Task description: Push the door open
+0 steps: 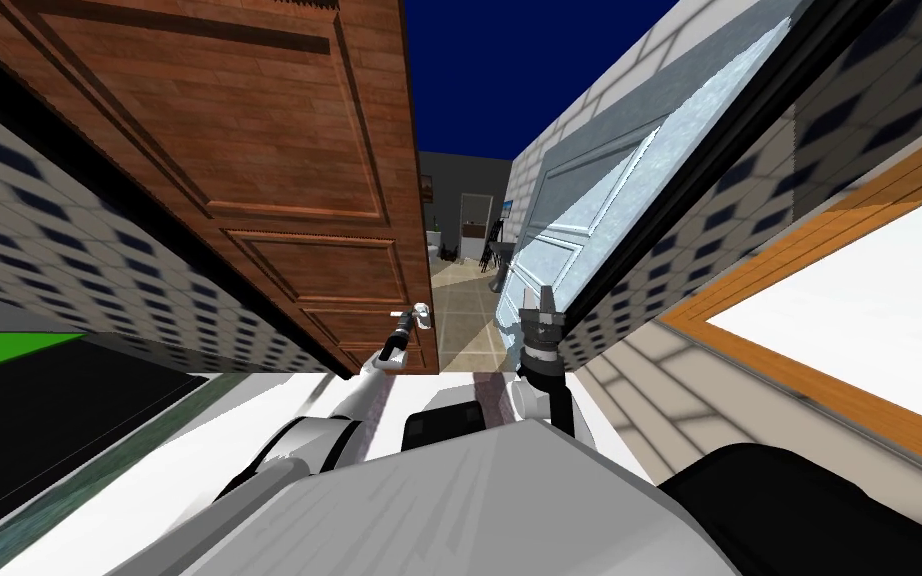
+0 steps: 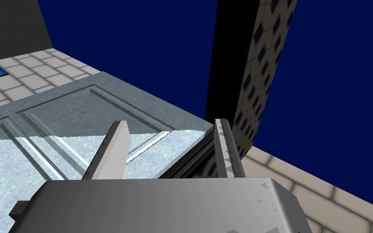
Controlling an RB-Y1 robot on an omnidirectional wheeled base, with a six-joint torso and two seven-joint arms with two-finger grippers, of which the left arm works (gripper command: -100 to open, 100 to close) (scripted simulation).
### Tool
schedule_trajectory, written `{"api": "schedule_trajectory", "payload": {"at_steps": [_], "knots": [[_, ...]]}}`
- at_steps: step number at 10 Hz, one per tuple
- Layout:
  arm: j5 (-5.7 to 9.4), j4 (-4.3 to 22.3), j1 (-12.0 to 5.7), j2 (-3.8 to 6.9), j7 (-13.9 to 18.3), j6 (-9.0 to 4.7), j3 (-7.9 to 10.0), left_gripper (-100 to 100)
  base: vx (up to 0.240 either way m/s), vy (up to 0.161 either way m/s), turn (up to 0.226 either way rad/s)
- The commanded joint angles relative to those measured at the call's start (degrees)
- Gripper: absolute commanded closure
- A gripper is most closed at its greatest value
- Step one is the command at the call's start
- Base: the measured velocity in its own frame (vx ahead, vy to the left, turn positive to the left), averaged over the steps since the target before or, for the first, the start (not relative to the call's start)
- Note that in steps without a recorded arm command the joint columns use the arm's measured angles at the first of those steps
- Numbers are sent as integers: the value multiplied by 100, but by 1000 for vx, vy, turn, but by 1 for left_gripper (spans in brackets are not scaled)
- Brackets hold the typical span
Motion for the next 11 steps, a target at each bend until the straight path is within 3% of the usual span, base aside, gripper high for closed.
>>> {"api": "schedule_trajectory", "payload": {"at_steps": [1, 9, 11], "knots": [[2, -4, 0, -3, 3, -7, 0, 100, 0, 0, 0], [65, 47, 16, 98, -81, -9, 250, 100, 125, -55, 30], [110, 78, 25, 164, -135, -16, 418, 100, 191, -99, 44]]}}
